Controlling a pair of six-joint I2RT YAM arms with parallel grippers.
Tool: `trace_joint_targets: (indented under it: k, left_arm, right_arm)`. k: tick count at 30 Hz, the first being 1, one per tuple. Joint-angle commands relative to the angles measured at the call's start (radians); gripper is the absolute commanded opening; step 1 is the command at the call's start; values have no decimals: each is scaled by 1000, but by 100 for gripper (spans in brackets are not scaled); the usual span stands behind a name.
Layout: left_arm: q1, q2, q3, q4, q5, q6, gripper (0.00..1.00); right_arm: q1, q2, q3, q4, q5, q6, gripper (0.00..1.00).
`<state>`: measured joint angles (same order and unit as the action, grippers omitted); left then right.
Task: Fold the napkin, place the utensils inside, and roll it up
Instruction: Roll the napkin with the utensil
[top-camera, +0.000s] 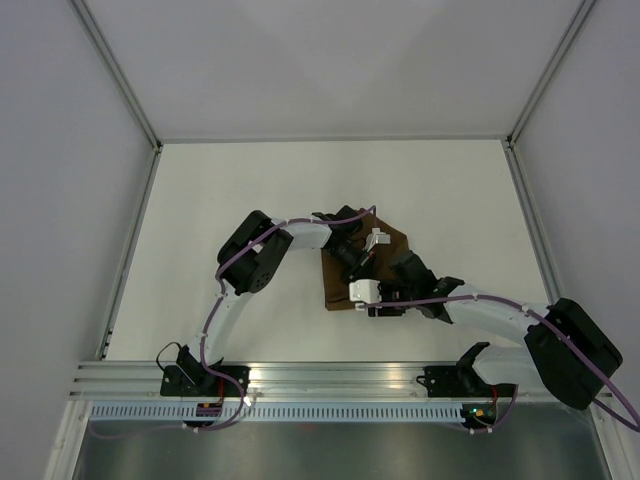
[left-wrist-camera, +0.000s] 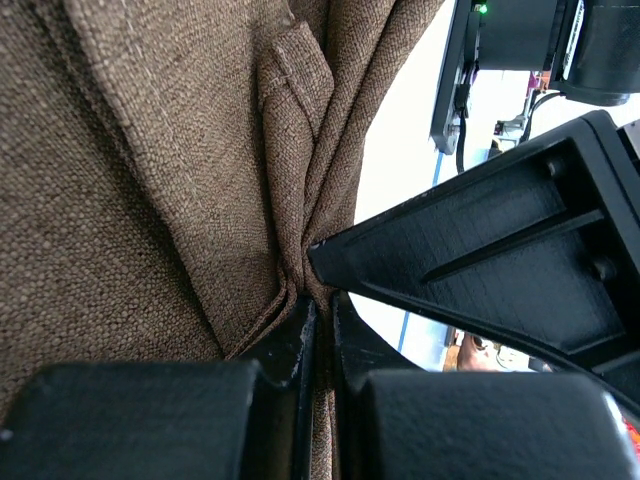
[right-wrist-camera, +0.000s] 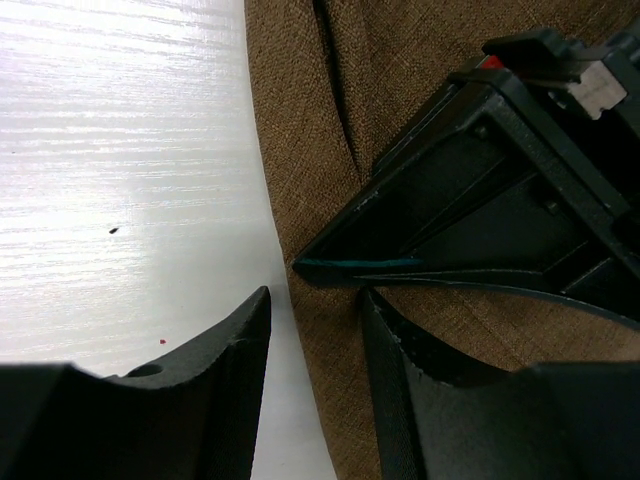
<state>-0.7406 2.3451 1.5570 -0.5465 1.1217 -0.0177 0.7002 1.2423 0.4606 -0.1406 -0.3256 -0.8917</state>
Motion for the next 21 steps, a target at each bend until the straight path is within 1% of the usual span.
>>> trace_joint_targets:
  k: [1,6,13,14,16,21]
  left_arm:
    - [4,34,12,-35,-83,5,2]
    - [6,37,21,-36,-71,5,2]
    - [10,49,48,-40,-56,4,3]
    - [12,48,49,-40,-56,4,3]
    - [12,46,52,-40,-54,5,3]
    - [21,36,48,-41,-49,9,4]
  right_arm:
    - [13,48,-5,-40,7,-18,48]
    - [13,78,-5,-53,11,-30,48]
    - [13,120,-13,-80,20,-52,43]
    - [13,124,-11,-91,16,-52,38]
    - [12,131,-10,-100,7,-50,35]
    - [12,140,16,-152,-12,-50,23]
